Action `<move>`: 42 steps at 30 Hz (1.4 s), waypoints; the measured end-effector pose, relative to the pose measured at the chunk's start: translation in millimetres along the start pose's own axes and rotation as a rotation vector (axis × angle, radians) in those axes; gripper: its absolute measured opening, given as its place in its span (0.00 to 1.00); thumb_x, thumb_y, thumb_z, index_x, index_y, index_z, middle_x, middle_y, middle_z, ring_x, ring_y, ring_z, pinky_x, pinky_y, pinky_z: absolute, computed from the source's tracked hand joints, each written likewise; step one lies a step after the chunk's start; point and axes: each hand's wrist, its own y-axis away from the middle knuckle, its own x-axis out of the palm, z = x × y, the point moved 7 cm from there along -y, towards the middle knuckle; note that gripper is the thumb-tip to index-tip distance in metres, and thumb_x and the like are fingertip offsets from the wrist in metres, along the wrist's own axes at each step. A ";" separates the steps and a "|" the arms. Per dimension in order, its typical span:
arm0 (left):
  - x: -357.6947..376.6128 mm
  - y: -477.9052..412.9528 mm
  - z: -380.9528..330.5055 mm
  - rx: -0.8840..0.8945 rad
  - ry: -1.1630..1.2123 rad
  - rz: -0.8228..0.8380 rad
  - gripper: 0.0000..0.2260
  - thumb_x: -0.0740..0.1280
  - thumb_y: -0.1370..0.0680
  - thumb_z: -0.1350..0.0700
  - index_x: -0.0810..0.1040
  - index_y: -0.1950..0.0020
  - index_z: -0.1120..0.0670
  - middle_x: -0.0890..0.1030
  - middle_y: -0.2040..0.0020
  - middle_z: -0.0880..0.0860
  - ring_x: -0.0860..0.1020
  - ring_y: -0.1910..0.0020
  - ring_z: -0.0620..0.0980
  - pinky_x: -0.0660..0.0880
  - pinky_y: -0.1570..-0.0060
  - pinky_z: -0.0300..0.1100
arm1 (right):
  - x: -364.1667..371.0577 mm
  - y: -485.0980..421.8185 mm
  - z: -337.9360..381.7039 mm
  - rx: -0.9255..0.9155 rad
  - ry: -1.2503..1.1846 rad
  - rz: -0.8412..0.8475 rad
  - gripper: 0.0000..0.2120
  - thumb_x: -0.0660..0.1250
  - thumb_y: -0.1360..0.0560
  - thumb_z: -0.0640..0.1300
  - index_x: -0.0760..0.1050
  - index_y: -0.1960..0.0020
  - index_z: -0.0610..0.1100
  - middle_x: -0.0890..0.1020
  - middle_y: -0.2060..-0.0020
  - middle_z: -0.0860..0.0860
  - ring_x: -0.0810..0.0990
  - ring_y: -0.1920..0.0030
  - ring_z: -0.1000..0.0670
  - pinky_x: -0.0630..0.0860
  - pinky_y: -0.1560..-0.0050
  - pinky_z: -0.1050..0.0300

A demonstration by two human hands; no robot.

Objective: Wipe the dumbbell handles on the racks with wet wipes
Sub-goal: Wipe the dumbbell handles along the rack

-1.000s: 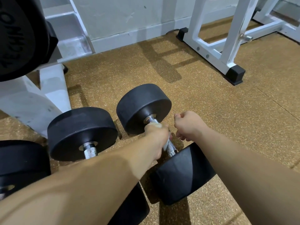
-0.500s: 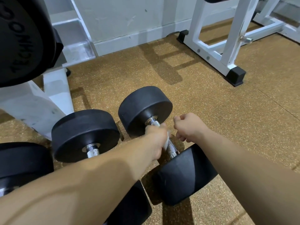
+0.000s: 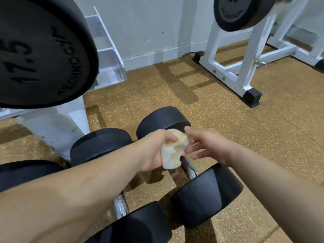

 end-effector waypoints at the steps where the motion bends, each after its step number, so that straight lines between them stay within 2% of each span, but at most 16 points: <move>1: 5.1 0.5 -5.7 0.031 0.109 0.045 0.18 0.57 0.19 0.59 0.78 0.32 0.61 0.84 0.40 0.63 0.82 0.42 0.60 0.74 0.34 0.57 | 3.9 3.4 -0.4 0.061 -0.087 0.072 0.30 0.67 0.22 0.65 0.80 0.37 0.39 0.84 0.51 0.43 0.85 0.49 0.42 0.82 0.41 0.41; 4: 19.6 0.5 -13.5 0.068 0.282 0.168 0.21 0.56 0.19 0.59 0.75 0.28 0.61 0.82 0.37 0.65 0.81 0.37 0.64 0.71 0.31 0.63 | 16.8 16.5 6.5 0.115 -0.261 0.266 0.34 0.64 0.24 0.68 0.78 0.32 0.42 0.84 0.40 0.41 0.83 0.39 0.40 0.78 0.34 0.41; 7: 20.3 -4.6 -15.2 0.132 0.173 0.132 0.21 0.58 0.21 0.65 0.75 0.29 0.60 0.83 0.38 0.62 0.82 0.37 0.60 0.75 0.33 0.59 | 22.3 16.1 15.7 0.031 -0.302 0.271 0.22 0.62 0.17 0.56 0.77 0.30 0.44 0.83 0.37 0.43 0.82 0.36 0.42 0.77 0.32 0.42; 13: -3.4 -15.5 19.6 -0.026 -0.160 -0.209 0.09 0.60 0.17 0.62 0.80 0.43 0.60 0.87 0.52 0.59 0.87 0.52 0.55 0.83 0.48 0.53 | -15.6 -4.7 6.6 0.063 -0.014 -0.204 0.13 0.63 0.15 0.46 0.78 0.41 0.36 0.86 0.49 0.41 0.86 0.47 0.39 0.82 0.42 0.39; 17: -26.9 -17.6 41.2 -0.110 -0.357 -0.312 0.07 0.61 0.17 0.58 0.79 0.48 0.57 0.86 0.50 0.54 0.85 0.49 0.51 0.83 0.46 0.52 | -39.6 -13.4 20.6 0.067 0.468 -0.436 0.13 0.60 0.16 0.46 0.74 0.54 0.39 0.80 0.59 0.43 0.82 0.57 0.41 0.80 0.56 0.47; 22: -52.1 -23.2 45.2 -0.110 -0.335 -0.394 0.10 0.61 0.19 0.58 0.80 0.42 0.58 0.86 0.52 0.55 0.84 0.51 0.52 0.83 0.51 0.47 | 32.8 -37.4 -1.9 0.217 0.351 -0.117 0.09 0.59 0.20 0.39 0.76 0.47 0.36 0.80 0.58 0.40 0.81 0.61 0.41 0.81 0.62 0.49; 26: -56.0 -25.7 48.5 -0.129 -0.346 -0.398 0.09 0.61 0.19 0.58 0.81 0.44 0.57 0.85 0.50 0.56 0.85 0.51 0.52 0.81 0.49 0.46 | 54.6 -46.4 -8.6 0.239 0.257 -0.065 0.11 0.56 0.18 0.38 0.74 0.55 0.40 0.79 0.62 0.43 0.78 0.66 0.46 0.75 0.69 0.58; 31: -56.3 -29.3 50.9 -0.141 -0.367 -0.333 0.10 0.61 0.20 0.60 0.80 0.43 0.57 0.82 0.56 0.55 0.77 0.65 0.47 0.73 0.65 0.40 | 47.6 -57.4 -33.3 0.364 -0.069 0.040 0.15 0.56 0.16 0.40 0.78 0.57 0.41 0.82 0.61 0.44 0.81 0.63 0.45 0.77 0.60 0.53; 34: -60.4 -31.5 51.5 -0.149 -0.406 -0.321 0.11 0.62 0.21 0.60 0.80 0.42 0.56 0.83 0.56 0.53 0.78 0.65 0.47 0.74 0.65 0.40 | 41.4 -55.2 -41.9 0.376 0.014 0.111 0.16 0.55 0.16 0.33 0.79 0.56 0.37 0.83 0.59 0.39 0.83 0.62 0.45 0.83 0.60 0.51; 36: -62.5 -34.3 52.0 -0.149 -0.434 -0.311 0.11 0.62 0.21 0.59 0.80 0.42 0.56 0.83 0.56 0.53 0.79 0.63 0.48 0.76 0.64 0.41 | 27.3 -60.2 -47.2 0.323 0.135 0.131 0.16 0.56 0.18 0.30 0.77 0.58 0.37 0.84 0.55 0.37 0.84 0.59 0.44 0.84 0.49 0.53; 37: -62.7 -35.5 52.2 -0.148 -0.446 -0.305 0.11 0.62 0.21 0.59 0.80 0.42 0.56 0.83 0.57 0.53 0.79 0.64 0.48 0.76 0.64 0.42 | 27.8 -59.7 -42.8 0.310 0.049 0.153 0.16 0.57 0.18 0.30 0.75 0.62 0.37 0.85 0.61 0.40 0.84 0.64 0.44 0.84 0.51 0.58; 38: -61.8 -36.6 52.2 -0.147 -0.448 -0.299 0.10 0.61 0.20 0.60 0.79 0.42 0.57 0.82 0.58 0.53 0.78 0.65 0.48 0.75 0.65 0.42 | 33.2 -54.2 -34.6 0.316 -0.034 0.258 0.16 0.62 0.21 0.30 0.71 0.67 0.35 0.83 0.72 0.44 0.81 0.73 0.43 0.81 0.64 0.66; 39: -61.4 -37.4 51.0 -0.143 -0.444 -0.299 0.10 0.60 0.20 0.60 0.78 0.43 0.57 0.81 0.59 0.54 0.77 0.67 0.48 0.74 0.67 0.41 | 49.9 -44.8 -30.0 0.404 0.059 0.586 0.17 0.68 0.28 0.29 0.66 0.73 0.31 0.76 0.81 0.47 0.76 0.80 0.40 0.73 0.78 0.69; 40: -60.7 -37.0 49.7 -0.141 -0.437 -0.301 0.09 0.60 0.20 0.61 0.78 0.44 0.57 0.80 0.59 0.54 0.75 0.69 0.48 0.72 0.69 0.39 | 59.9 -38.2 -22.0 0.135 0.324 0.846 0.19 0.75 0.41 0.30 0.63 0.78 0.32 0.72 0.85 0.48 0.70 0.86 0.41 0.65 0.84 0.67; 41: -59.6 -36.6 48.7 -0.138 -0.433 -0.303 0.09 0.59 0.20 0.61 0.78 0.45 0.57 0.79 0.59 0.55 0.74 0.70 0.48 0.70 0.71 0.38 | 61.9 -29.7 -13.0 -0.053 0.329 0.950 0.18 0.79 0.48 0.33 0.68 0.78 0.34 0.72 0.85 0.47 0.66 0.87 0.47 0.65 0.83 0.65; 42: -57.9 -35.5 47.6 -0.135 -0.437 -0.307 0.10 0.59 0.20 0.62 0.78 0.44 0.57 0.79 0.59 0.55 0.74 0.70 0.48 0.69 0.71 0.38 | 59.8 -39.9 -20.1 0.142 0.116 0.836 0.14 0.80 0.44 0.31 0.74 0.71 0.35 0.76 0.82 0.47 0.70 0.84 0.52 0.69 0.79 0.64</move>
